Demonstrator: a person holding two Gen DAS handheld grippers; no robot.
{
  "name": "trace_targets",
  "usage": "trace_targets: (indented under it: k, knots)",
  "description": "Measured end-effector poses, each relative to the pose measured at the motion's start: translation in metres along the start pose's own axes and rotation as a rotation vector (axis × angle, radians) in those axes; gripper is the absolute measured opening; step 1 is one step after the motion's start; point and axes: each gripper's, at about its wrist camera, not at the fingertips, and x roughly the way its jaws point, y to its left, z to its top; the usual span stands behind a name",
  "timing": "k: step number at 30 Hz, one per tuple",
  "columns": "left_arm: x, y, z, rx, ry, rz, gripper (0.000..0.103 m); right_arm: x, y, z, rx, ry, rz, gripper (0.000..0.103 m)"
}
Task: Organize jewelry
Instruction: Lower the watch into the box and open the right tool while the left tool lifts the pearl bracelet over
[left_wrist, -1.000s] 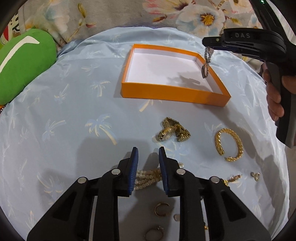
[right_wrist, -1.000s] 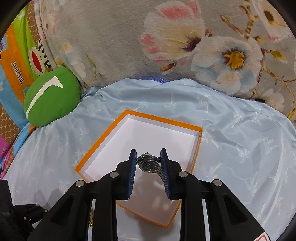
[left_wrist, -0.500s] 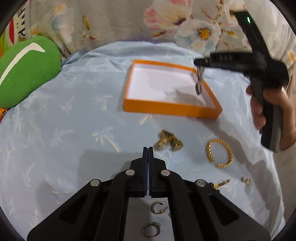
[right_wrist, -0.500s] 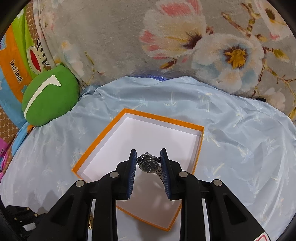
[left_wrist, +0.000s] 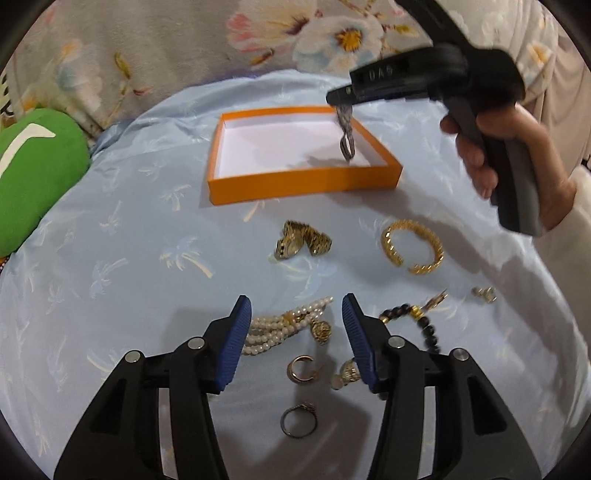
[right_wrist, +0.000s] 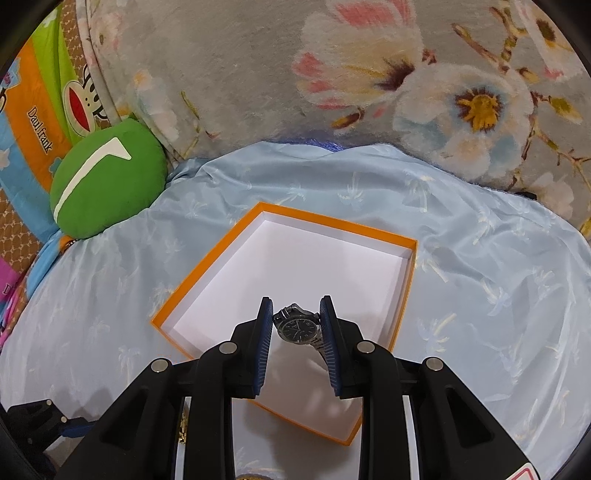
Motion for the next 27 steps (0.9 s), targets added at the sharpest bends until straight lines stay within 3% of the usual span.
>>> trace_targets:
  k: [8,10,13,20,27]
  knots:
    - [0.013,-0.001,0.001,0.112,-0.004,0.028,0.029,0.006,0.001,0.000,-0.002,0.010,-0.005,0.025]
    - [0.011,-0.001,0.004,0.096,-0.017,0.021,0.008,0.008,0.000,0.001,0.005,0.009,-0.007,0.025]
    - [0.008,0.005,0.008,0.030,-0.011,-0.035,0.008,0.009,-0.003,0.002,0.015,0.009,-0.006,0.025]
    - [-0.006,0.007,0.015,-0.025,-0.045,-0.053,0.008,0.008,-0.006,0.009,0.012,0.001,-0.019,0.025]
    - [-0.022,0.007,0.067,-0.006,-0.142,-0.031,0.008,0.011,-0.015,0.024,0.020,-0.013,-0.049,0.025]
